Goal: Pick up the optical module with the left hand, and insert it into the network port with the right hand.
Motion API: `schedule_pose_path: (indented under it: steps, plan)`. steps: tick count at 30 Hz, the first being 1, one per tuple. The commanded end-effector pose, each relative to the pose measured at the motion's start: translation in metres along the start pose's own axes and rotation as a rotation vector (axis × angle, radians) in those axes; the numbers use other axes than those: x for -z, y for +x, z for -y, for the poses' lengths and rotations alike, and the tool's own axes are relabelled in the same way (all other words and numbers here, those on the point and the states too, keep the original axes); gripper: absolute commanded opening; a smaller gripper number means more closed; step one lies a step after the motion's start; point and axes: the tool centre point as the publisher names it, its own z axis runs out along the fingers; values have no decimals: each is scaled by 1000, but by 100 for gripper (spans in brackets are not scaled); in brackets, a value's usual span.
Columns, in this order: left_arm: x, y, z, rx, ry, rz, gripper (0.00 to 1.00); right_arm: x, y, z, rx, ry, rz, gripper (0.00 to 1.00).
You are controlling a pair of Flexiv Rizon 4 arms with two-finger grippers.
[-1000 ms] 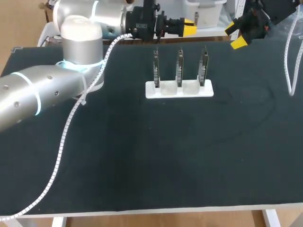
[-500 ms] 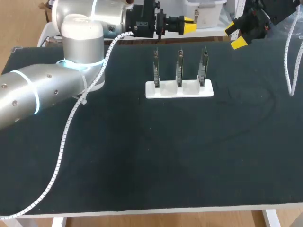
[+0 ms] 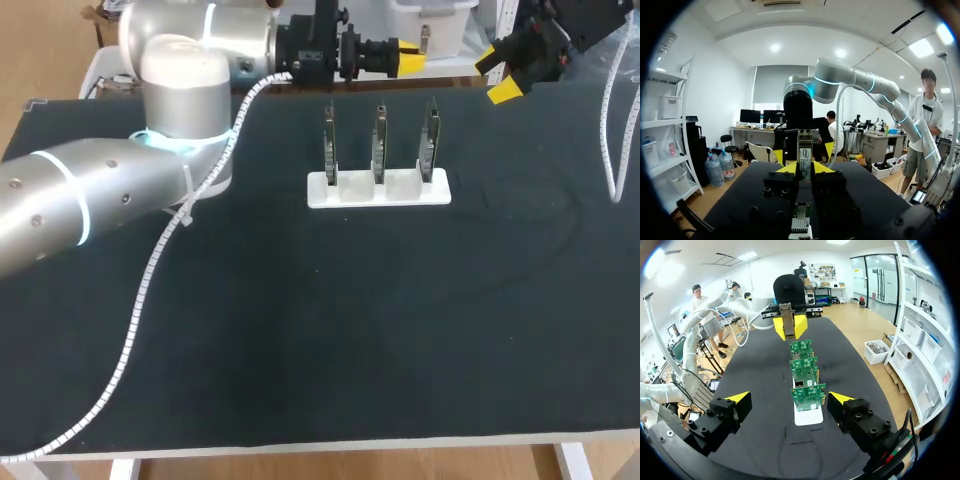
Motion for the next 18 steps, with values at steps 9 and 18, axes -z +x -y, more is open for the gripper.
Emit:
schedule_pose_path:
  steps: [9, 18]
  plan:
    - [-12, 6, 2, 4, -23, 8, 0, 0, 0, -3, 1, 7, 0, 100]
    - [-20, 8, 2, 7, -16, 2, 0, 0, 0, -3, 1, 7, 0, 100]
